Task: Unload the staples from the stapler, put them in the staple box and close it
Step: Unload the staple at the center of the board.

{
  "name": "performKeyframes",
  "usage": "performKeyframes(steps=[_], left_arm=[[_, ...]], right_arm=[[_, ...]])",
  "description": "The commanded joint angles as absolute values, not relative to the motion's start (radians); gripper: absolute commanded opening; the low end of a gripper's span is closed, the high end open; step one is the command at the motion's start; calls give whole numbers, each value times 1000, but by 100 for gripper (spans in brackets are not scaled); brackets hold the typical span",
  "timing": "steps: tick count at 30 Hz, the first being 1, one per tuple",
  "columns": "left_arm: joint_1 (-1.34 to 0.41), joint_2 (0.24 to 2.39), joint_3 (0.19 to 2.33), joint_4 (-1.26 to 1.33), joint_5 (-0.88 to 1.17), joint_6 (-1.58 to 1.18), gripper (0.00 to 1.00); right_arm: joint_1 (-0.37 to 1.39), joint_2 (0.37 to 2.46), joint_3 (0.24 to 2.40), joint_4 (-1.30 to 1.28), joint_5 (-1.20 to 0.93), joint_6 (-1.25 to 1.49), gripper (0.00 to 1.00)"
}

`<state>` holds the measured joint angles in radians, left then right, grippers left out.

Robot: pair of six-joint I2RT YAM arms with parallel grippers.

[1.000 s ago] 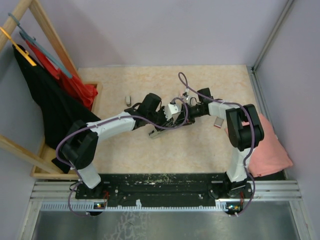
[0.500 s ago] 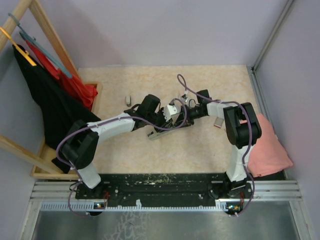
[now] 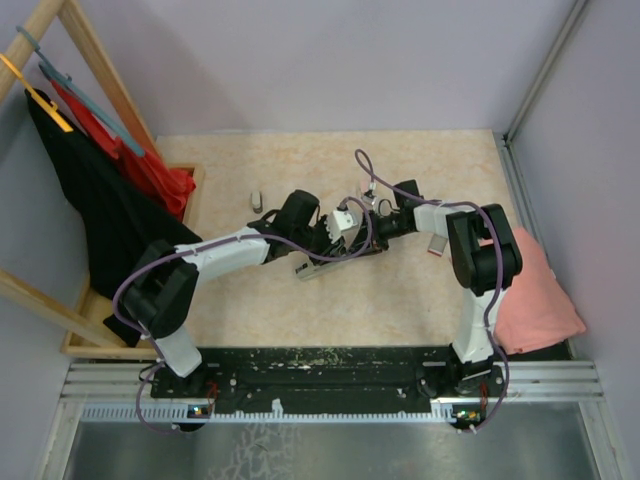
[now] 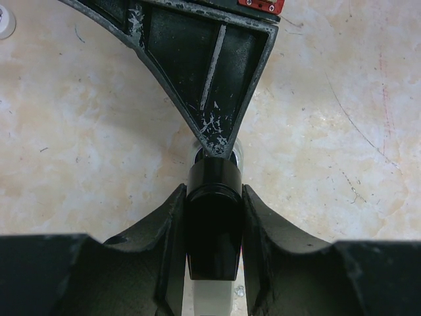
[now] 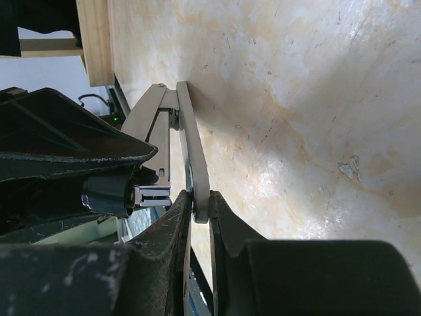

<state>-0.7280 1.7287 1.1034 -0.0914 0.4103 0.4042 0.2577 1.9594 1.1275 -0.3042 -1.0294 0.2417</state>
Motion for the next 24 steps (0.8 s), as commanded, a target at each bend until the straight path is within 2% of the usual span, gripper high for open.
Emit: performKeyframes(steps=[1, 24], left_arm=[[-718, 1701, 1104, -2, 477, 372, 0], [-713, 1694, 1068, 45, 476, 363, 0]], right_arm=[[236, 1998, 1126, -290, -860, 161, 11], [228, 2030, 1142, -325, -783, 137, 13]])
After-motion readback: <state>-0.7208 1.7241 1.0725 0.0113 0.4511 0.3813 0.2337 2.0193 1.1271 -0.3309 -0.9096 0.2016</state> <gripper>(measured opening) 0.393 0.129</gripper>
